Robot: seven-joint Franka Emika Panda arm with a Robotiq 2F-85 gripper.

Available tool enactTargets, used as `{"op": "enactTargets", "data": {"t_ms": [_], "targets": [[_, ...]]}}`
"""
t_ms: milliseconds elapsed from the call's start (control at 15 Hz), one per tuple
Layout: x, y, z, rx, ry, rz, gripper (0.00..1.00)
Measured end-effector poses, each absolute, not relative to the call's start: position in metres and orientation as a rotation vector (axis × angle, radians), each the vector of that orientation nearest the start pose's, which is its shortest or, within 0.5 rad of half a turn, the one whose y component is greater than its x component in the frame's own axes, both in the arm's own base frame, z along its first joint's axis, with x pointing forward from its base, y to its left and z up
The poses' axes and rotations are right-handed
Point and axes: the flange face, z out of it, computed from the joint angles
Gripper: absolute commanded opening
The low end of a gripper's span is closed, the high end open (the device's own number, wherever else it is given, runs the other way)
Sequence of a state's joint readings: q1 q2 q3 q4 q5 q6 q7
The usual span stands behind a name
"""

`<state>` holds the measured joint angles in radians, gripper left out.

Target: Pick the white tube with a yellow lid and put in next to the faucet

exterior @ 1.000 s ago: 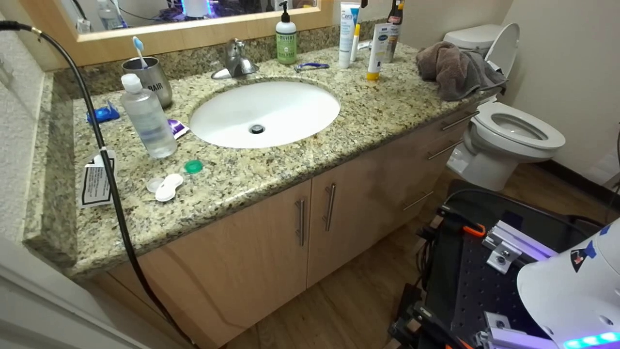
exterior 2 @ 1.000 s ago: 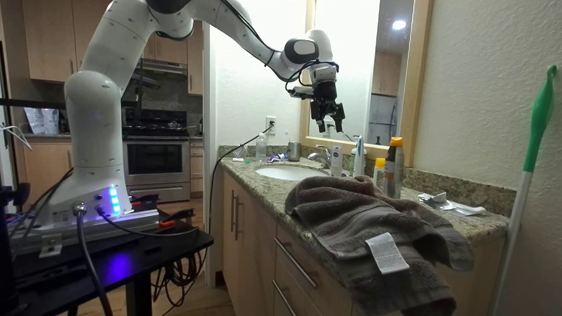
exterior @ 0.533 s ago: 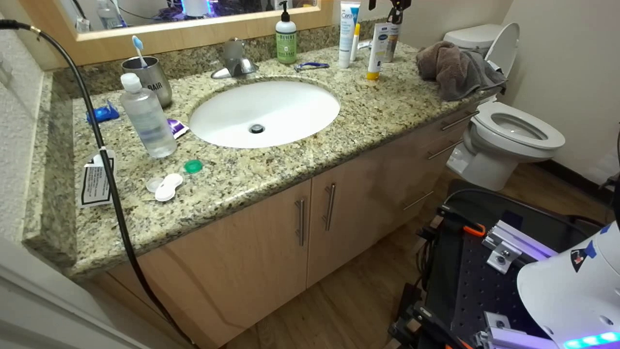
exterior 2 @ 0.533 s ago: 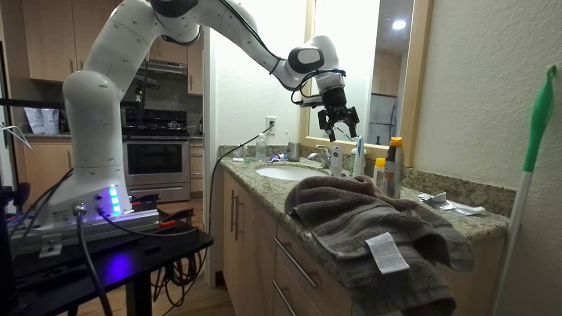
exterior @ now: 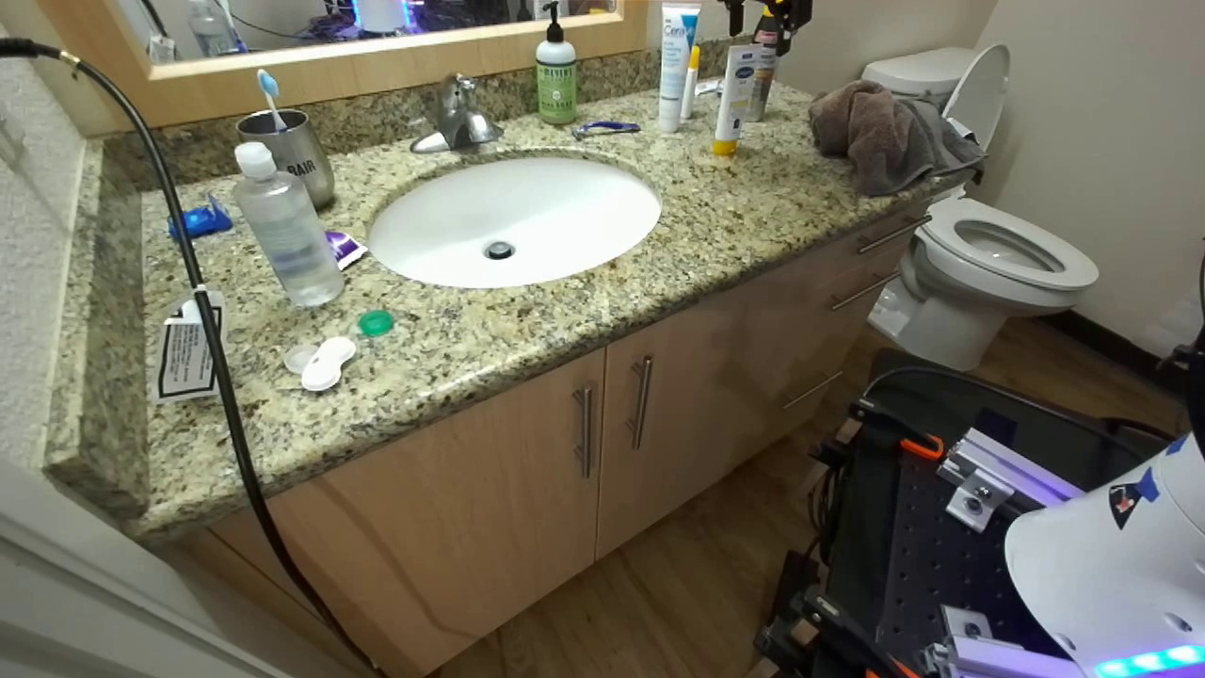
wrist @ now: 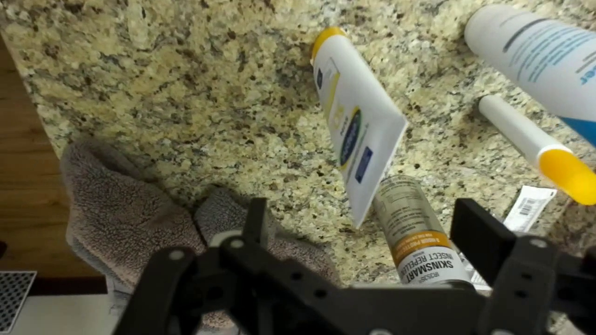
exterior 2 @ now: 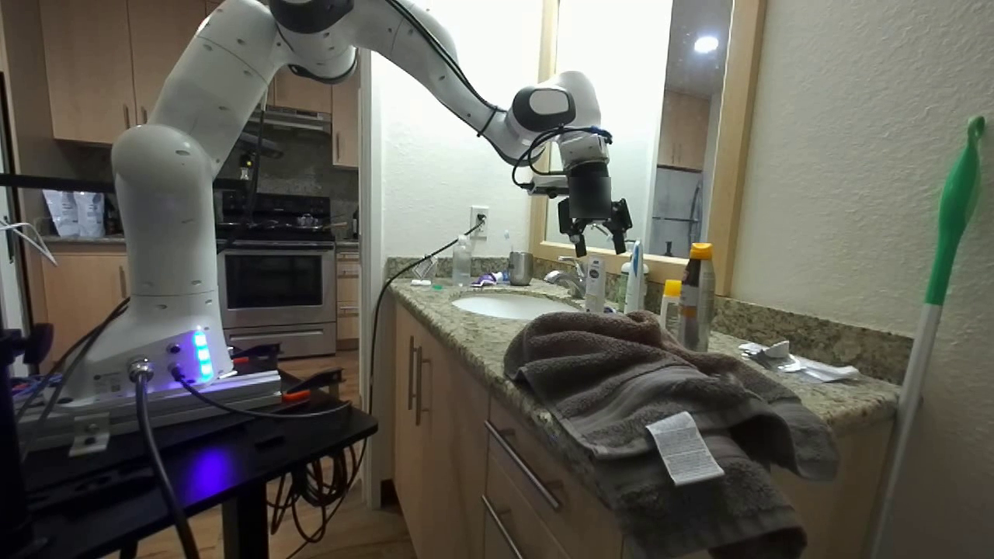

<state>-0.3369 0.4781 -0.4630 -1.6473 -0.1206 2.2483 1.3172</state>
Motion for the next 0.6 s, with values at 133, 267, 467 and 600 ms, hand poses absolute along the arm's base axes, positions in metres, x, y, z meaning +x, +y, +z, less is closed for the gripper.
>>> {"op": "enactTargets", "data": {"t_ms": [133, 267, 467, 600], "targets": [[0.504, -0.469, 0.374, -1.845, 2.836, -0.403, 1.0], [0.506, -0.467, 0.373, -1.842, 2.83, -0.402, 1.0], [0.521, -0.451, 0.365, -1.837, 2.772, -0.356, 1.0], [0.532, -0.439, 0.355, -1.838, 2.74, -0.321, 1.0]]}}
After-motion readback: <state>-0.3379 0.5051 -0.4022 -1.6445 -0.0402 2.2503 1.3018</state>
